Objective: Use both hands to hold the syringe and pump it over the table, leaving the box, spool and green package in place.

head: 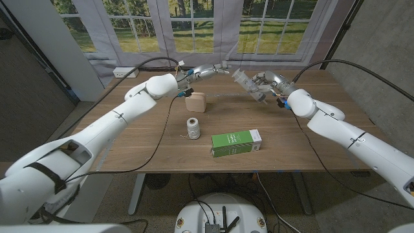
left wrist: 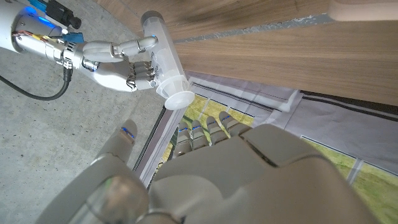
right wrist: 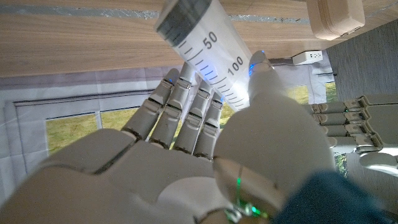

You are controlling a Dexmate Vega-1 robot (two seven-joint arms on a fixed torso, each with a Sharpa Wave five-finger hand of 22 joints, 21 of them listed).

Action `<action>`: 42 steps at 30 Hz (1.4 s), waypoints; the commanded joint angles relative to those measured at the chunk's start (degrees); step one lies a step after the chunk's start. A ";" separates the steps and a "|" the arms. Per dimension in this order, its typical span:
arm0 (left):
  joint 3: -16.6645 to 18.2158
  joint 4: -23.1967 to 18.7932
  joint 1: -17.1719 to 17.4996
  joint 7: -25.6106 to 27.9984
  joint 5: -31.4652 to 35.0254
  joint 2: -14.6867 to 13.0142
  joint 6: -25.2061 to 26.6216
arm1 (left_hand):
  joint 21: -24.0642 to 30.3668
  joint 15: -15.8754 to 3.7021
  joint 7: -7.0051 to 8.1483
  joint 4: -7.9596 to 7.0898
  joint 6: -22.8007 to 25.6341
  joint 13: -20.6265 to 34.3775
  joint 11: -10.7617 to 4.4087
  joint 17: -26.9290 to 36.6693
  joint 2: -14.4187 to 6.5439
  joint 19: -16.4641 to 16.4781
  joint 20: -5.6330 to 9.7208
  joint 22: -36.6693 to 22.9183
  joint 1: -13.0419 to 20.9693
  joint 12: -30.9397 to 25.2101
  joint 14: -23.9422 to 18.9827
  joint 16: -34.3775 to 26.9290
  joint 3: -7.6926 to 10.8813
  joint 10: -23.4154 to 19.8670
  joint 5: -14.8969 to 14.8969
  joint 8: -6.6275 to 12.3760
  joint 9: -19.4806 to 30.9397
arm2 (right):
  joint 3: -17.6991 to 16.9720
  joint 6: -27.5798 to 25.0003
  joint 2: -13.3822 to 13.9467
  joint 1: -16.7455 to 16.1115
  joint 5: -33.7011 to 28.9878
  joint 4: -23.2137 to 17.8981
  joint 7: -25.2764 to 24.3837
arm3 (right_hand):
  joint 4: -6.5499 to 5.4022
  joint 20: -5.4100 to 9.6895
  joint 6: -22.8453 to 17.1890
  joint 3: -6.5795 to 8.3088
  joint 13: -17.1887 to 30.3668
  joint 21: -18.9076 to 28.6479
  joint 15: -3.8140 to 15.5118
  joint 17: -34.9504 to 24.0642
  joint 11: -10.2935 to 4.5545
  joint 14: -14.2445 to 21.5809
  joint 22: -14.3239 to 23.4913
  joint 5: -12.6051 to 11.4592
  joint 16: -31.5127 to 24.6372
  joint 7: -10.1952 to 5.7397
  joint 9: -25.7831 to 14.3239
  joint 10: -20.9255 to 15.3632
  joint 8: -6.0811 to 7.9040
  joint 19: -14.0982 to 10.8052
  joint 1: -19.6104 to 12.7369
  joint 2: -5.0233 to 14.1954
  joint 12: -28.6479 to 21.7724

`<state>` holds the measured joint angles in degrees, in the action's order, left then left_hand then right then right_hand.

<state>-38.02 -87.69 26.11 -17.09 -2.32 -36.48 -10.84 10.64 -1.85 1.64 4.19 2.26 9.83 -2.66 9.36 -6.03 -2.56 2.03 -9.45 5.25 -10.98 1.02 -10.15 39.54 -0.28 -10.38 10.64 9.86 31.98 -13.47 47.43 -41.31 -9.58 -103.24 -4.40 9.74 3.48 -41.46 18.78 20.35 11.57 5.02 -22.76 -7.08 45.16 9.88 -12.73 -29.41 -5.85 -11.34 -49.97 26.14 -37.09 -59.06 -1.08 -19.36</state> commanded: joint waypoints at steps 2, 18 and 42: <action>2.40 -4.73 2.62 2.90 0.47 -2.61 2.27 | 0.34 -2.55 -0.10 -0.14 0.56 0.02 -0.10 0.05 -3.88 0.21 1.28 -0.30 0.60 0.33 -0.19 0.09 0.00 0.18 0.14 -0.23 0.11 | 0.20 -0.13 0.51 0.03 -0.22 -0.33 0.70 | -0.38 0.61 -5.74 0.15 0.20 0.07 8.00 -0.08 -4.35 -0.07 0.14 -0.26 0.24 -5.74 -0.23 -4.42 0.20 -0.03 -0.72 6.85 0.28; 7.53 -12.88 9.23 10.92 0.42 -6.25 8.16 | 0.50 -2.44 -0.09 -0.08 0.80 0.03 -0.02 0.07 -3.89 0.80 1.13 -0.30 0.68 0.21 -0.42 0.01 -0.10 -0.14 0.14 -0.17 0.11 | 0.63 -1.26 1.54 0.49 -1.64 -1.22 2.02 | -0.28 0.60 -5.81 0.12 0.25 0.04 8.10 -0.18 -4.35 -0.38 0.14 -0.28 0.55 -5.79 -0.25 -4.32 0.07 0.09 -0.85 6.76 0.54; 13.87 -14.96 18.45 21.65 -5.24 -6.51 8.43 | 0.78 -2.21 -0.14 -0.03 1.33 0.07 0.07 0.09 -3.76 2.11 0.94 -0.30 0.72 0.05 -0.77 -0.01 -0.02 -0.77 0.10 -0.10 0.09 | 3.29 -4.34 2.25 3.45 -7.88 -3.02 6.35 | -0.41 0.49 -5.98 -0.06 0.35 0.03 7.94 -0.33 -4.38 -0.96 0.16 -0.27 1.06 -5.85 -0.29 -4.38 -0.11 0.22 -0.64 6.71 0.86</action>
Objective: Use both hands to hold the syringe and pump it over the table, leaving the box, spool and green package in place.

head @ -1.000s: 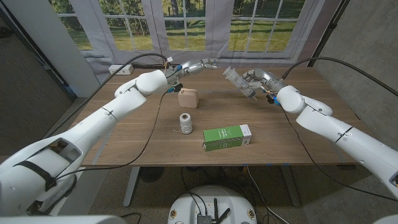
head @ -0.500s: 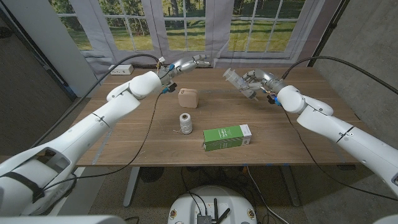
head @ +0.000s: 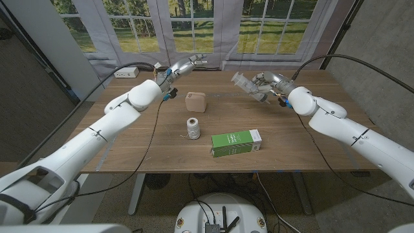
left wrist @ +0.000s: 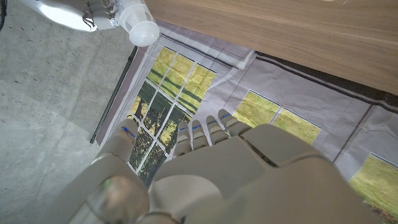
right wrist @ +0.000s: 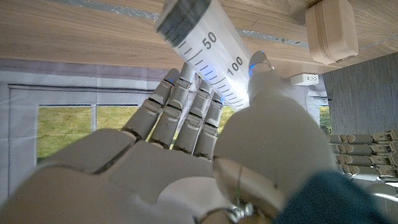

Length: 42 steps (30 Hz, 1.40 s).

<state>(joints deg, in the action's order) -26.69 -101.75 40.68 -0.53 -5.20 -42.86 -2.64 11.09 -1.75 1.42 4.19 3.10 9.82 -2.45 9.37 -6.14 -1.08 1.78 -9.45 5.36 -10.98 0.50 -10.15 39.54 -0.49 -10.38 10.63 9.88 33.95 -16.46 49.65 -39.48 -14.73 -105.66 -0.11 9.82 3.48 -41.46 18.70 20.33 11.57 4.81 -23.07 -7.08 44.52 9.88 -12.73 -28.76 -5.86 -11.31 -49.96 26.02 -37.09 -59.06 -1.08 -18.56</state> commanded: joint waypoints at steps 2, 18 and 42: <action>3.04 -0.75 4.55 6.07 -2.72 0.01 -0.08 | 0.31 -2.30 0.05 0.00 0.49 0.08 -0.15 0.08 -3.60 0.66 1.23 -0.30 0.61 0.07 -0.20 0.02 -0.03 -0.54 0.10 -0.11 0.08 | 1.61 -1.60 -0.07 2.01 -3.16 -0.51 2.60 | -0.47 0.47 -6.01 0.01 0.40 0.03 8.22 -0.06 -4.37 -0.34 0.16 -0.27 0.41 -5.87 -0.33 -4.38 0.00 0.22 -0.67 6.70 0.09; 5.07 5.19 6.39 10.44 -6.54 2.66 -3.58 | 0.21 -1.92 0.10 0.24 0.63 0.10 -0.06 0.07 -3.46 0.82 1.23 -0.30 0.71 0.16 -0.03 0.11 -0.16 -0.41 0.13 -0.15 0.06 | 4.65 -3.60 -0.88 6.23 -7.98 0.70 7.81 | -0.48 0.43 -6.11 -0.13 0.30 0.10 8.24 -0.32 -4.41 -0.41 0.16 -0.26 0.50 -5.81 -0.35 -4.42 -0.14 0.12 -0.63 6.71 0.44; 7.12 12.10 10.27 16.56 -11.42 7.11 -8.41 | 0.26 -1.94 -0.03 0.45 0.63 0.10 -0.05 0.09 -3.43 1.51 1.32 -0.31 0.79 0.23 0.09 0.12 -0.35 -0.26 0.15 -0.25 0.06 | 8.88 -2.85 -1.79 11.25 -16.61 3.65 14.55 | -0.50 0.49 -6.44 -0.29 0.33 0.13 8.23 -0.58 -4.45 -0.65 0.16 -0.26 0.82 -5.85 -0.39 -4.62 -0.26 0.07 -0.53 6.67 0.77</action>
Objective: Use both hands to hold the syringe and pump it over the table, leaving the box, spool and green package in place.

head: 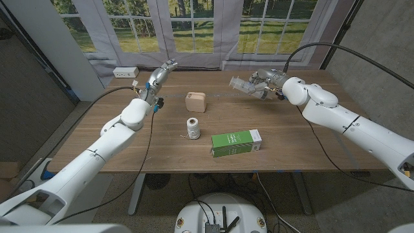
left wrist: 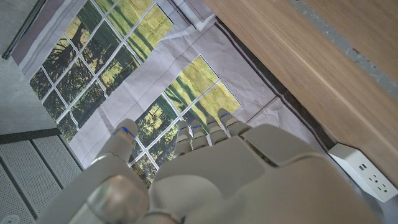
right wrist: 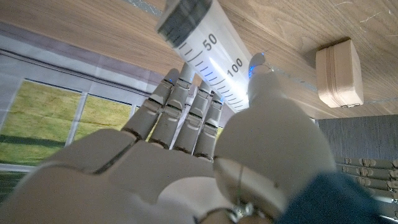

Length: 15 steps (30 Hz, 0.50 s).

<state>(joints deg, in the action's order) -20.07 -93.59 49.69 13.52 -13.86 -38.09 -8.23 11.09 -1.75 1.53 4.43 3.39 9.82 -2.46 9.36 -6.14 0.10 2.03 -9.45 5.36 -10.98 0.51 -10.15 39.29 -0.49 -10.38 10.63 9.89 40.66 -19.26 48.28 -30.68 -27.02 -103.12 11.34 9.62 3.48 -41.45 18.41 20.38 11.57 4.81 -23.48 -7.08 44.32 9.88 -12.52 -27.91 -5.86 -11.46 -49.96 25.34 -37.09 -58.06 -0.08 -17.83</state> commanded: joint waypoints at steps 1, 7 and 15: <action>0.53 4.52 1.31 2.46 -3.22 2.70 -3.30 | 0.25 -1.88 -0.12 0.22 0.32 0.11 -0.01 0.09 -3.42 0.34 1.07 -0.30 0.80 0.23 0.07 0.11 -0.11 -0.26 0.15 -0.25 0.05 | 2.30 -0.10 -0.41 2.54 -4.78 1.04 3.34 | -0.32 0.52 -6.42 0.01 0.29 0.13 8.23 -0.15 -4.45 -0.49 0.16 -0.48 0.03 -5.85 -0.24 -4.63 0.40 0.07 -1.52 5.70 0.05; 0.65 6.06 1.68 2.85 -4.82 3.71 -3.86 | 0.25 -1.94 -0.10 0.32 0.44 0.11 -0.04 0.08 -3.35 0.46 0.99 -0.30 0.83 0.21 0.09 0.12 -0.15 -0.31 0.15 -0.22 0.05 | 2.71 -0.40 -0.46 2.55 -6.85 1.04 4.22 | -0.31 0.53 -6.46 0.00 0.25 0.13 8.29 -0.18 -4.42 -0.62 0.16 -0.49 0.17 -5.89 -0.24 -4.41 0.35 0.08 -1.52 5.71 0.28; 1.04 7.75 2.02 2.50 -7.25 4.49 -4.62 | 0.23 -1.93 -0.12 0.38 0.56 0.11 -0.06 0.09 -3.41 0.61 1.01 -0.30 0.88 0.17 0.15 0.12 -0.18 -0.40 0.15 -0.19 0.05 | 3.64 -0.78 -0.96 2.61 -9.76 1.63 5.32 | -0.37 0.50 -6.48 -0.06 0.35 0.07 8.28 -0.28 -4.42 -0.68 0.16 -0.48 0.29 -5.95 -0.26 -4.39 0.27 0.25 -1.41 5.76 0.39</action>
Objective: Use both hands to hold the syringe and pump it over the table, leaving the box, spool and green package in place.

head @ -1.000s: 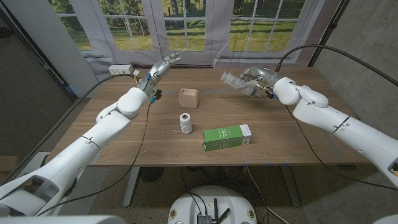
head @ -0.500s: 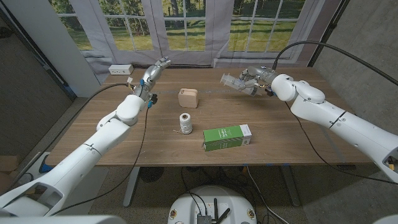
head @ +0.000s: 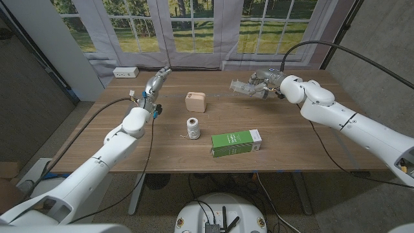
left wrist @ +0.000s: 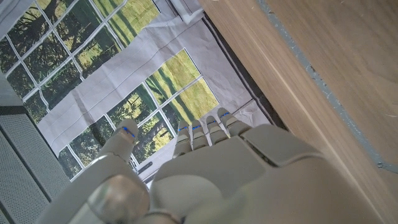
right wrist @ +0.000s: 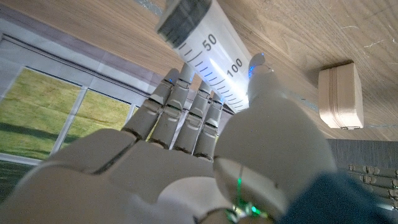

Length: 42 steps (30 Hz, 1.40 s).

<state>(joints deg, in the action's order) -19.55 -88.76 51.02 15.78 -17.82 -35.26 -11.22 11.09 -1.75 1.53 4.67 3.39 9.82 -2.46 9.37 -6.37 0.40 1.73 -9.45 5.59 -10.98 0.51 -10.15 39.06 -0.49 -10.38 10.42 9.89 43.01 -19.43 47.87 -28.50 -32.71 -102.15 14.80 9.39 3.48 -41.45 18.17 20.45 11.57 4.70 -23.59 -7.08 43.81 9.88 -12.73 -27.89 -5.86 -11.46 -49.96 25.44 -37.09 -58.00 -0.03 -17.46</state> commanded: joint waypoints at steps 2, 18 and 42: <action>0.70 3.75 0.74 0.16 -4.07 2.25 -2.50 | 0.22 -1.90 -0.14 0.16 0.56 0.12 0.03 0.09 -3.18 0.30 1.31 -0.30 0.66 0.19 0.17 0.13 0.04 -0.36 0.15 0.02 0.05 | 1.36 -0.77 -0.69 0.34 -4.53 0.79 2.01 | -0.15 0.48 -6.46 0.19 0.31 0.08 8.36 -0.16 -4.44 -0.23 0.16 -0.27 0.34 -5.97 -0.25 -4.46 0.13 0.24 -1.45 5.74 0.01; 0.46 12.12 -1.01 -2.49 -9.67 7.51 -8.32 | 0.16 -1.86 -0.21 0.15 0.46 0.13 -0.01 0.15 -3.04 0.50 1.45 -0.29 0.51 0.21 0.30 0.12 -0.14 -0.32 0.18 -0.05 0.06 | 2.10 -0.16 -1.57 0.20 -6.98 2.62 2.79 | -0.02 0.47 -6.47 0.18 0.38 0.06 8.43 -0.35 -4.47 -0.37 0.16 -0.30 0.53 -6.07 -0.27 -4.34 -0.02 0.31 -1.60 5.78 0.30; -0.04 17.24 -1.17 -3.90 -13.28 10.19 -10.39 | 0.06 -1.94 -0.18 0.18 0.54 0.14 0.07 0.14 -2.96 0.65 1.46 -0.28 0.36 0.19 0.41 0.14 -0.13 -0.34 0.15 -0.04 0.06 | 4.00 0.59 -4.41 0.46 -7.98 8.15 1.37 | -0.19 0.26 -6.26 -0.12 0.61 0.11 8.33 -0.45 -4.33 -1.00 0.17 -0.26 1.15 -6.21 -0.30 -3.51 -0.35 0.25 -1.01 5.57 0.93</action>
<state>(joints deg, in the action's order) -19.38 -73.23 49.95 12.29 -29.83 -26.00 -20.82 11.09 -1.75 1.53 4.66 3.39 9.82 -2.46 9.37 -6.37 0.71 2.04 -9.45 5.58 -10.98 0.51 -10.15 39.06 -0.49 -10.38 10.42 9.89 46.31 -18.78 44.72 -28.23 -40.79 -96.30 16.87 9.16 3.48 -41.35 17.93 20.85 11.57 4.50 -23.80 -7.29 43.20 9.88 -12.53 -27.04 -5.96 -11.47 -49.75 24.83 -37.09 -58.00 -0.03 -16.78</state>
